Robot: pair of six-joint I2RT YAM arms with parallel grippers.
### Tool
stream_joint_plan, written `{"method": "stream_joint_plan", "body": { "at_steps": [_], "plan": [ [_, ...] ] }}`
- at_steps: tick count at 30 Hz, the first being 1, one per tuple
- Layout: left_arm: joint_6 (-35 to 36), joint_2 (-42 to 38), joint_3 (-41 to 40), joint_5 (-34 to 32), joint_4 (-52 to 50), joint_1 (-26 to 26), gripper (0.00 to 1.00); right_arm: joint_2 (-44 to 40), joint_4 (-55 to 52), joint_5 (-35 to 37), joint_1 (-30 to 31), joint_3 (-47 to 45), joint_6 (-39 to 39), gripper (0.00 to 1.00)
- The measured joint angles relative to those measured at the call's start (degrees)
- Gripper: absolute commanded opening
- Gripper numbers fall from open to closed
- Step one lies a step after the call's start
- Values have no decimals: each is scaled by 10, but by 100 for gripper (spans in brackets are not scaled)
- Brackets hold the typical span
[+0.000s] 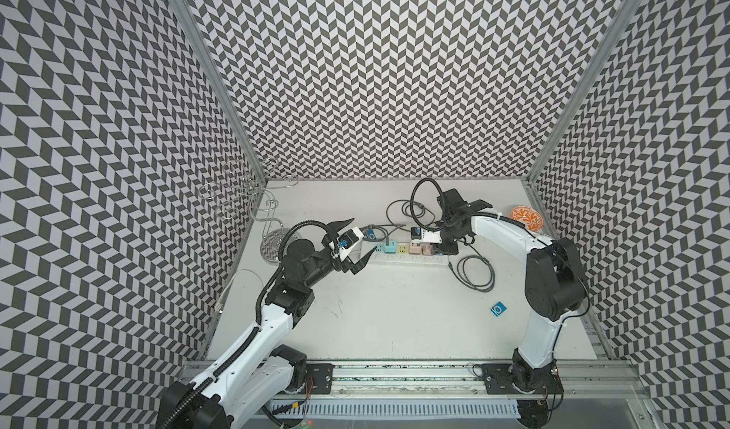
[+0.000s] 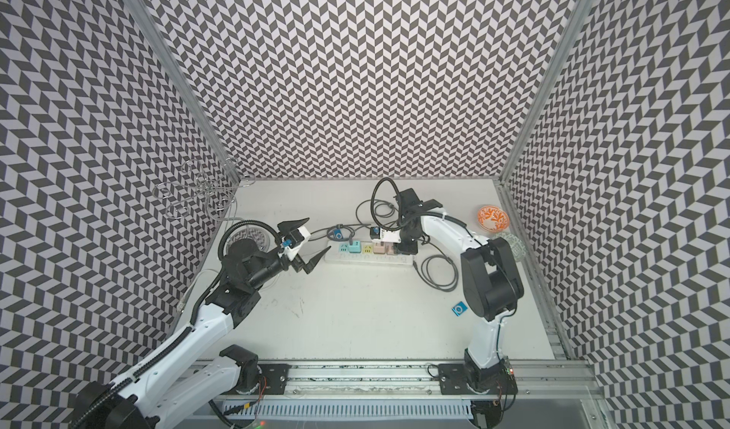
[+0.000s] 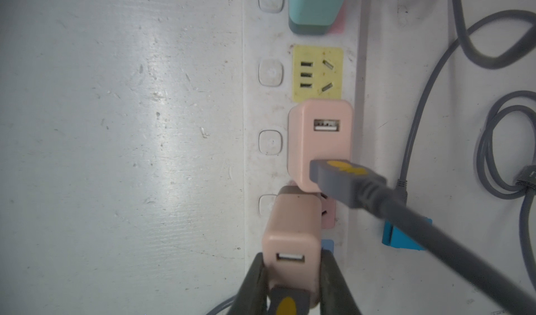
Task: Charge mp3
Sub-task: Insert the plug into the socket.
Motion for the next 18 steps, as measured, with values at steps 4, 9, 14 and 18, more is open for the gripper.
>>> {"method": "stream_joint_plan", "body": {
  "at_steps": [4,9,14,18],
  "plan": [
    [0,-1,-4,0,0,0,97,22,-29,4,4,35,18,0],
    [0,-1,-4,0,0,0,97,47,-51,14,9,64,39,0],
    [0,-1,-4,0,0,0,97,63,-61,23,10,84,51,0],
    [0,-1,-4,0,0,0,97,68,-64,29,10,89,53,2]
  ]
}}
